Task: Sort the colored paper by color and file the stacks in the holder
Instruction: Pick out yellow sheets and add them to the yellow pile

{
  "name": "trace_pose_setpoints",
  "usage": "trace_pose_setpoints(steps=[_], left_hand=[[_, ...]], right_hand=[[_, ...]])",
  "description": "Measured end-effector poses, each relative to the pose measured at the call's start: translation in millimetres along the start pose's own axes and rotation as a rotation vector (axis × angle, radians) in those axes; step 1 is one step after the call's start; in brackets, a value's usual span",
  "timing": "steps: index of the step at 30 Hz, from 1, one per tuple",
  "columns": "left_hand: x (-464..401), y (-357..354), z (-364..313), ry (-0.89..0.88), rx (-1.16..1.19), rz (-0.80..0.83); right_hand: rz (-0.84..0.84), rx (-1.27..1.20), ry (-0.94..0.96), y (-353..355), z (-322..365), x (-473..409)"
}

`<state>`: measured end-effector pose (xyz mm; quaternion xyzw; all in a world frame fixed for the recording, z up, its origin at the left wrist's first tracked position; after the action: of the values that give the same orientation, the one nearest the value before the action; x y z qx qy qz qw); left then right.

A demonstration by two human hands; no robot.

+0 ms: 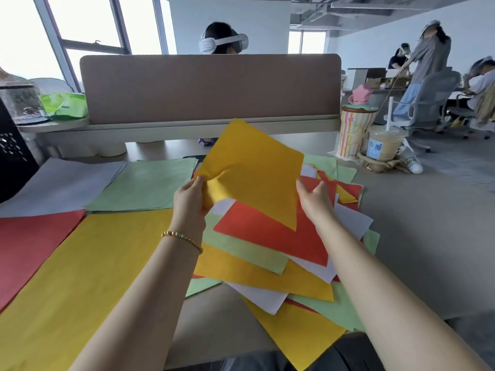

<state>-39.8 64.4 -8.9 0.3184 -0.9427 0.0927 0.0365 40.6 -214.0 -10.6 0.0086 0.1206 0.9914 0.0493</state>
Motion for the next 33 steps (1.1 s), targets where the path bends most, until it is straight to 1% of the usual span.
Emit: trace_pose_setpoints(steps=[2, 5, 6, 8, 10, 12, 14, 17, 18, 21, 23, 25, 26, 28, 31, 33], left_hand=[[5, 6, -13, -0.005, 0.001, 0.021], [12, 21, -21, 0.012, -0.089, 0.099], [15, 26, -21, 0.019, -0.129, 0.14], [22, 41, -20, 0.04, -0.229, 0.2], [25, 64, -17, 0.078, -0.305, 0.218], [24, 90, -17, 0.116, -0.313, 0.224], [23, 113, -24, 0.095, -0.394, 0.228], [22, 145, -47, -0.049, -0.655, 0.124], [23, 154, -56, -0.095, -0.728, 0.081], [23, 179, -74, -0.17, -0.974, -0.006], [24, 191, -74, -0.173, -1.26, -0.01], [29, 195, -70, -0.174, -1.528, 0.022], [33, 196, -68, -0.182, -1.625, 0.015], [37, 201, -63, -0.17, -1.769, -0.036], [37, 208, -56, -0.129, -1.925, -0.137], [36, 210, -51, -0.095, -2.021, -0.176]], right_hand=[[0.024, -0.156, -0.091, -7, 3, 1], [0.144, -0.546, -0.152, -28, 11, 8], [0.167, -0.553, -0.135, -34, 13, 11], [0.175, -0.389, -0.091, -42, 16, 17], [0.168, -0.24, -0.026, -48, 23, 27], [0.224, -0.187, 0.033, -62, 32, 40], [0.302, -0.165, 0.068, -81, 41, 59], [0.44, -0.26, -0.02, -119, 38, 83], [0.505, -0.234, -0.049, -134, 37, 92], [0.726, 0.071, -0.063, -169, 37, 125], [0.793, 0.249, -0.029, -182, 36, 139], [0.809, 0.374, 0.043, -193, 38, 145], [0.811, 0.423, 0.074, -198, 39, 148], [0.81, 0.521, 0.118, -206, 39, 154], [0.804, 0.661, 0.207, -216, 41, 162], [0.781, 0.759, 0.261, -219, 41, 163]])
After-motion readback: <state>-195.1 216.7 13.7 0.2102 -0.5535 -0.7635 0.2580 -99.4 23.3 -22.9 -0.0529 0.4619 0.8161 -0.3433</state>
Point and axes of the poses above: each hand's wrist, its own x-axis away from the middle knuckle, its own y-axis out of the back of the hand, z = x × y, the point moved 10 cm from there along -x, towards the middle knuckle, and after that the axes turned 11 degrees about -x, right-handed, at the moved point
